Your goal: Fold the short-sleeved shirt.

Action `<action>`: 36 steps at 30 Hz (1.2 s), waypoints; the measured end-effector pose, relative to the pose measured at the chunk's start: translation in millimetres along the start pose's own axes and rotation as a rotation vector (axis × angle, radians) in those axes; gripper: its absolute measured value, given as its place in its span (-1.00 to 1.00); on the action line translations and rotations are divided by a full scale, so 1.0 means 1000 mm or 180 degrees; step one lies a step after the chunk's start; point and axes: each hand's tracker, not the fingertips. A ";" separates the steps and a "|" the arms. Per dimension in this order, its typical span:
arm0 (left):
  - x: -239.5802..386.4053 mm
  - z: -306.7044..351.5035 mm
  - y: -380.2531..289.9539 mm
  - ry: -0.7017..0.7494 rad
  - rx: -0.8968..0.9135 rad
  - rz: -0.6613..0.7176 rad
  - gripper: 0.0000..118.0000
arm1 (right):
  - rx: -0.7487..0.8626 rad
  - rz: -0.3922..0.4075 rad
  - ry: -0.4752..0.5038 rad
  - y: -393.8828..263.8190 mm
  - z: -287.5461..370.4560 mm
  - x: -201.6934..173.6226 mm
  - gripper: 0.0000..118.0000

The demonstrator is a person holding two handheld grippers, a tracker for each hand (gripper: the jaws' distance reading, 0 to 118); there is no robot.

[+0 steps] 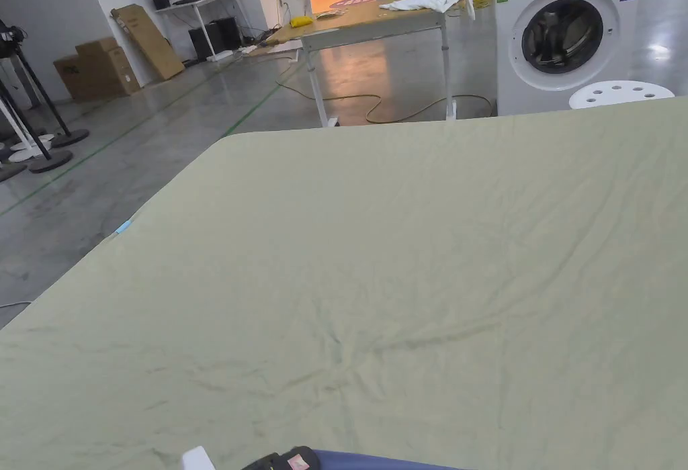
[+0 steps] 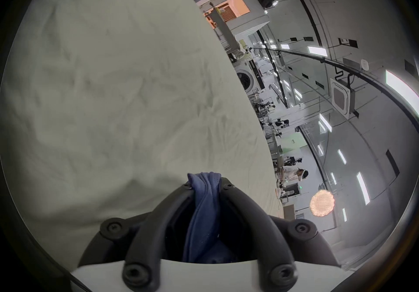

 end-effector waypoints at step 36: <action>0.178 -0.108 -0.123 -0.0464 -0.0709 -0.1084 -0.26 | 0.0012 -0.0088 -0.0160 -0.032 0.030 0.037 -1.00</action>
